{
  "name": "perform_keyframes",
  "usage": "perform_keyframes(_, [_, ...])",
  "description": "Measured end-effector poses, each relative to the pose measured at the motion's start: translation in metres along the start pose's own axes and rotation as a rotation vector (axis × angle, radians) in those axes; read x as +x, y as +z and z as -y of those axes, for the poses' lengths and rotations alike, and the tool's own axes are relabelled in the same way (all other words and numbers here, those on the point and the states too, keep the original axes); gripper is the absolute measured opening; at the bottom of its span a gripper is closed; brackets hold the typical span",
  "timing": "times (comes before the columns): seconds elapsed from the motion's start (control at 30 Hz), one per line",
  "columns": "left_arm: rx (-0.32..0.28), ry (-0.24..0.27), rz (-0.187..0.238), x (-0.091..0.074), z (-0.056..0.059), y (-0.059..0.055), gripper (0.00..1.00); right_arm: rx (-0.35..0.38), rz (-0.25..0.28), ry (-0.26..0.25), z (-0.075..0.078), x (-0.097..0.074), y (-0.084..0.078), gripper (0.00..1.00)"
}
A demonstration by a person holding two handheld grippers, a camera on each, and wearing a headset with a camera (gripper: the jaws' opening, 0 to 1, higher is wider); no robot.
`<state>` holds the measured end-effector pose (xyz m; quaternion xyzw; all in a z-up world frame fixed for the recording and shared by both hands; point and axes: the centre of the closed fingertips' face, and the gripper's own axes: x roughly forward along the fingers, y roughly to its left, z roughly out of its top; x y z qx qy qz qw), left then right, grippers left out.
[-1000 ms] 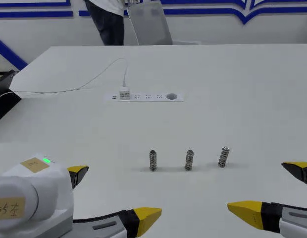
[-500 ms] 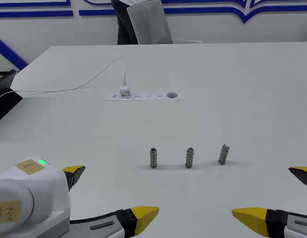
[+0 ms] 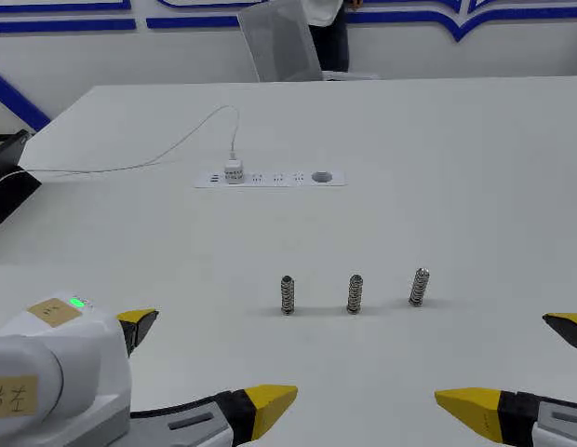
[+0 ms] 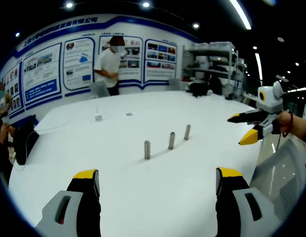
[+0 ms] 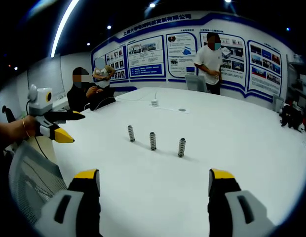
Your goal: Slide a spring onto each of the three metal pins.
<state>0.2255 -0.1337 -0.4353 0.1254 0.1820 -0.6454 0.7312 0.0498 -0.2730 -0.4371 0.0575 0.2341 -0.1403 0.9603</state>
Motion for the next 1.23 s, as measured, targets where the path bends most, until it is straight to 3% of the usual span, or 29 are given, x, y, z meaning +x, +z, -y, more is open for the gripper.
perform_keyframes(1.23, [0.025,-0.009,-0.026,0.0011,0.0035,-0.0032,0.98,0.025,-0.006,-0.002,0.0004,0.0000,-0.0026,0.92])
